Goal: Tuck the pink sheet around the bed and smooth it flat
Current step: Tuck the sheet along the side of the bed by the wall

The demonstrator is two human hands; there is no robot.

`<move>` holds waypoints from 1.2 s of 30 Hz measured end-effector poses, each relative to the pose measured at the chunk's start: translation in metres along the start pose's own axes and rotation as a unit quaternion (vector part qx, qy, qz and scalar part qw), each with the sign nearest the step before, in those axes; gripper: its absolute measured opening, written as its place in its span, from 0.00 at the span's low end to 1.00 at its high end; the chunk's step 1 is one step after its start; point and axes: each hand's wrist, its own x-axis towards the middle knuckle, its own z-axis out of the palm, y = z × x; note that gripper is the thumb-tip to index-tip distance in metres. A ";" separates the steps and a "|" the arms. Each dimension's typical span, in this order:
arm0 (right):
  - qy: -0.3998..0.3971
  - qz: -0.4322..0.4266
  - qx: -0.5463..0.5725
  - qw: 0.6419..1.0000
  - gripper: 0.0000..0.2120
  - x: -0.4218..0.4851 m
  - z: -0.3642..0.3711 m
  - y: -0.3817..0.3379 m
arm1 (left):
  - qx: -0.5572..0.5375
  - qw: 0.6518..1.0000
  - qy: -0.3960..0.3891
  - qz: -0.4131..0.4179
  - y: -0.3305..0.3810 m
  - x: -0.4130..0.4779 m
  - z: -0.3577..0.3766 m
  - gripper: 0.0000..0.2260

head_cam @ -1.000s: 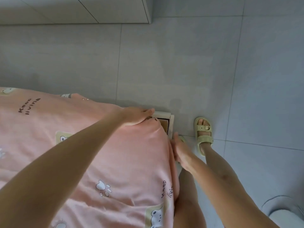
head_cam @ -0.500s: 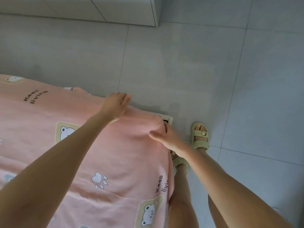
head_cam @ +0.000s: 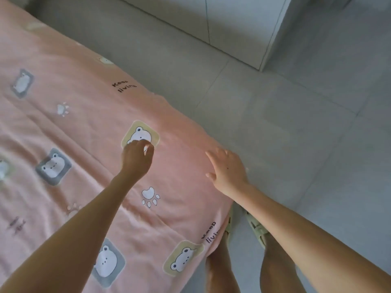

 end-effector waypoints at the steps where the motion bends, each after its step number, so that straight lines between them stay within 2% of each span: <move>1: -0.017 -0.020 -0.011 1.000 0.29 0.002 -0.004 -0.009 | -0.010 1.000 0.004 -0.026 -0.013 -0.014 -0.004 0.12; 7: -0.064 -0.106 -0.063 0.990 0.24 0.000 -0.042 -0.056 | -0.079 0.976 0.044 -0.201 -0.078 -0.108 -0.034 0.11; 12: -0.109 -0.197 -0.142 0.964 0.21 -0.017 -0.058 -0.106 | -0.161 0.925 0.100 -0.330 -0.101 -0.194 -0.045 0.11; 16: -0.120 -0.263 -0.190 0.938 0.19 -0.039 -0.065 -0.151 | -0.213 0.880 0.131 -0.404 -0.104 -0.257 -0.042 0.10; 24: -0.133 -0.324 -0.191 0.917 0.11 -0.086 -0.096 -0.223 | -0.279 0.832 0.178 -0.445 -0.098 -0.335 -0.060 0.10; 28: -0.118 -0.336 -0.177 0.918 0.07 -0.104 -0.132 -0.246 | -0.285 0.828 0.209 -0.435 -0.088 -0.344 -0.089 0.08; 31: -0.100 -0.336 -0.159 0.923 0.15 -0.107 -0.162 -0.250 | -0.290 0.829 0.235 -0.416 -0.076 -0.334 -0.118 0.08; 34: -0.080 -0.341 -0.144 0.925 0.10 -0.093 -0.196 -0.242 | -0.279 0.838 0.242 -0.402 -0.059 -0.308 -0.150 0.09; 36: -0.062 -0.346 -0.136 0.926 0.12 -0.073 -0.221 -0.231 | -0.281 0.842 0.244 -0.391 -0.044 -0.283 -0.172 0.10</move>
